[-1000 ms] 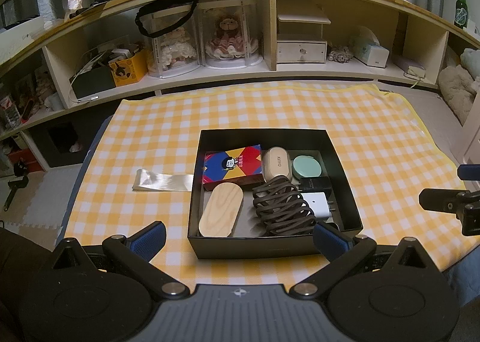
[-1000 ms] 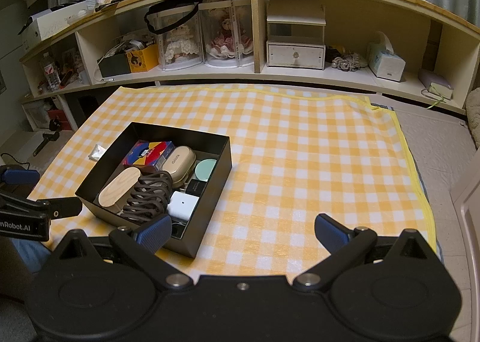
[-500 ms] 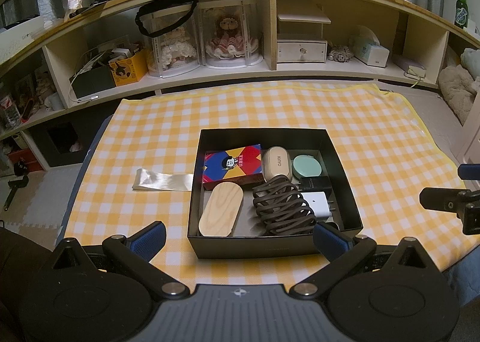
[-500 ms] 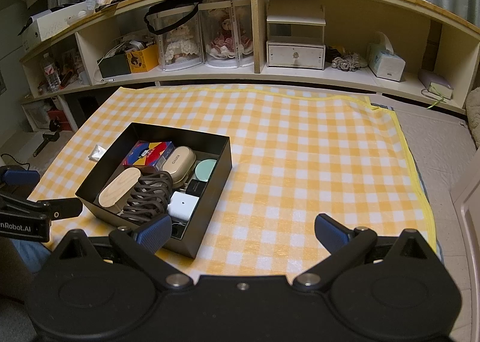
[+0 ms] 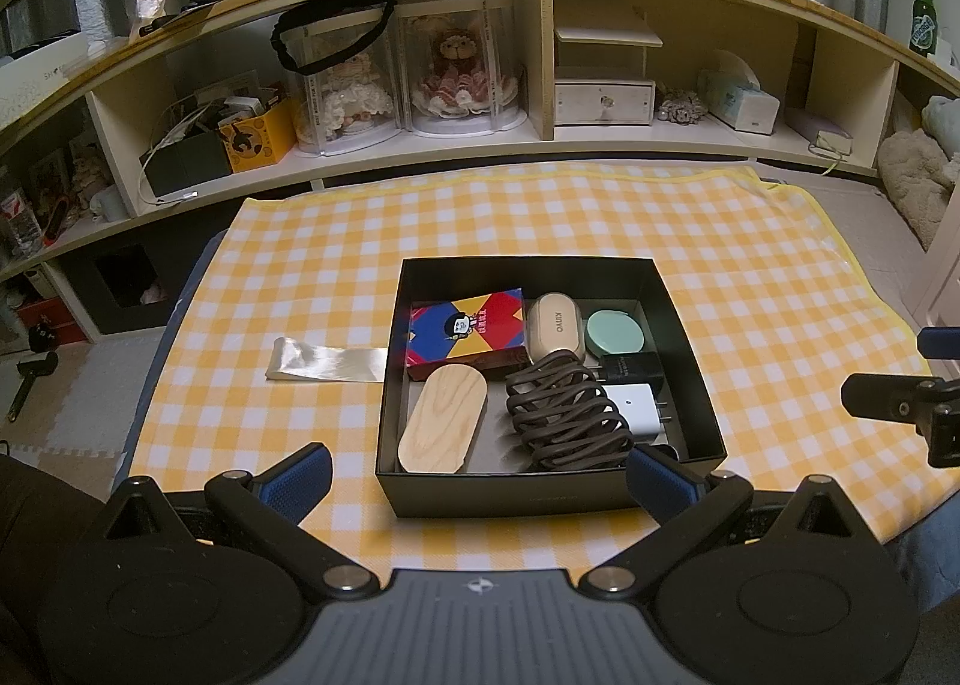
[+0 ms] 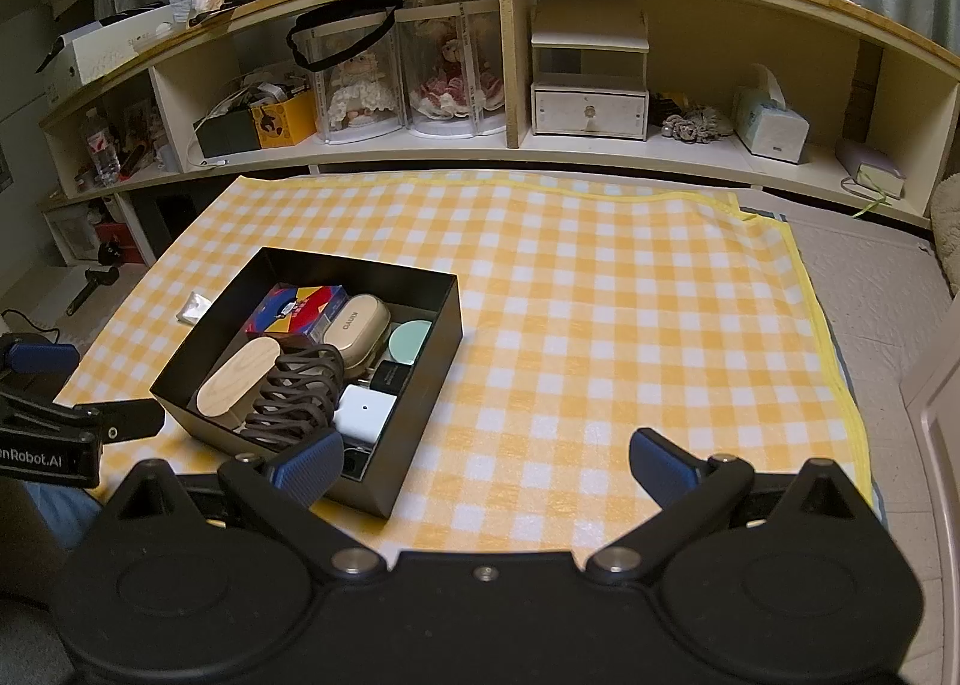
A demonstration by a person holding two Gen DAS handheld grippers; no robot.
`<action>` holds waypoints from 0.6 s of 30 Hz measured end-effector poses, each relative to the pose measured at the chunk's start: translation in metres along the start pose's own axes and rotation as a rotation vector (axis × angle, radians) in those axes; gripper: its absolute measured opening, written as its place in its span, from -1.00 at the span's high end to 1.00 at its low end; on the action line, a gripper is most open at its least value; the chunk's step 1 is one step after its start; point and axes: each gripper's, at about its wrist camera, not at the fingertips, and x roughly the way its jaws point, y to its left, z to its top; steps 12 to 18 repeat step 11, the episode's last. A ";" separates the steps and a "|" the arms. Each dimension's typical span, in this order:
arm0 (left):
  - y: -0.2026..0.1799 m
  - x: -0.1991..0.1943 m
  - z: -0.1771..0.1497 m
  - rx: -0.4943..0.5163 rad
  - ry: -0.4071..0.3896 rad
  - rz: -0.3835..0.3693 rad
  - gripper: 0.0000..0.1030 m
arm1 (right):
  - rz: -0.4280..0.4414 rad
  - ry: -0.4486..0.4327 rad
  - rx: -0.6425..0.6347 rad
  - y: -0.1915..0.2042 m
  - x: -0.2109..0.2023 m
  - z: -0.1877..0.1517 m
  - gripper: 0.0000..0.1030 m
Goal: Organize rigid objects
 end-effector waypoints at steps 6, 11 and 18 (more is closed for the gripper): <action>0.000 0.000 -0.001 0.001 -0.001 0.005 -0.99 | 0.001 0.001 -0.002 0.000 0.000 0.000 -0.99; 0.002 0.000 -0.002 -0.001 -0.002 0.008 -0.99 | 0.001 0.000 0.000 0.000 0.000 0.000 -0.99; 0.002 0.000 -0.002 -0.001 -0.002 0.008 -0.99 | 0.001 0.000 0.000 0.000 0.000 0.000 -0.99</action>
